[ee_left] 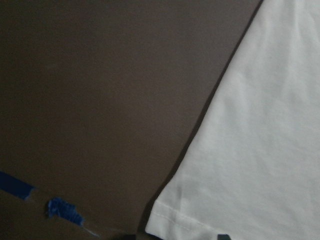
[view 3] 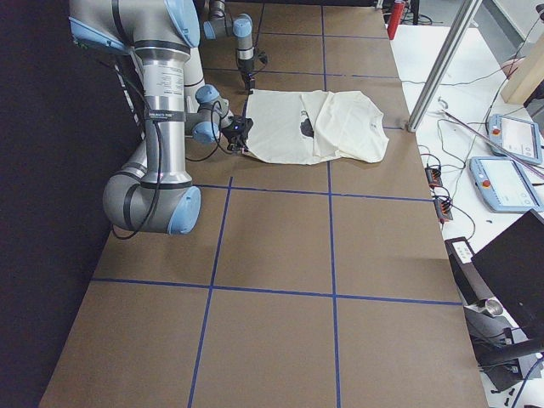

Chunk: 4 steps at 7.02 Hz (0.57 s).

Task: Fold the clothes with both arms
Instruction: 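Grasp both near hem corners with the left and right grippers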

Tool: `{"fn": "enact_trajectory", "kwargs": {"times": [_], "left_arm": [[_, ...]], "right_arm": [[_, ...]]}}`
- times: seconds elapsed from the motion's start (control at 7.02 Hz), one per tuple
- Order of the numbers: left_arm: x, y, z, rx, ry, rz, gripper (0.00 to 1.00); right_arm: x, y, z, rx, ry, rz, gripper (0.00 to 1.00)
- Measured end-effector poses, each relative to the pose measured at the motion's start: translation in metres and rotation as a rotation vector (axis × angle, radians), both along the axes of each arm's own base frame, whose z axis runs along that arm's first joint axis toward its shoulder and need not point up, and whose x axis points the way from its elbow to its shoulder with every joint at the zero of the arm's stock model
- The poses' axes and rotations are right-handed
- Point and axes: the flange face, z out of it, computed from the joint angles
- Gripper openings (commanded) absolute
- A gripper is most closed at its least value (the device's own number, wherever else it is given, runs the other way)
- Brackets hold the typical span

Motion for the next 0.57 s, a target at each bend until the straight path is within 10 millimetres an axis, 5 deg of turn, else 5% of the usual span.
{"fn": "enact_trajectory", "kwargs": {"times": [0.43, 0.57], "left_arm": [[-0.0009, -0.0033, 0.0056, -0.002, -0.037, -0.007, 0.33], [-0.0015, -0.0043, 0.0066, -0.001, -0.052, -0.011, 0.08]], "right_arm": [[0.0009, -0.0006, 0.0002, 0.000, 0.000, 0.003, 0.00], [0.0010, -0.0008, 0.0001, 0.001, 0.000, 0.004, 0.00]]}}
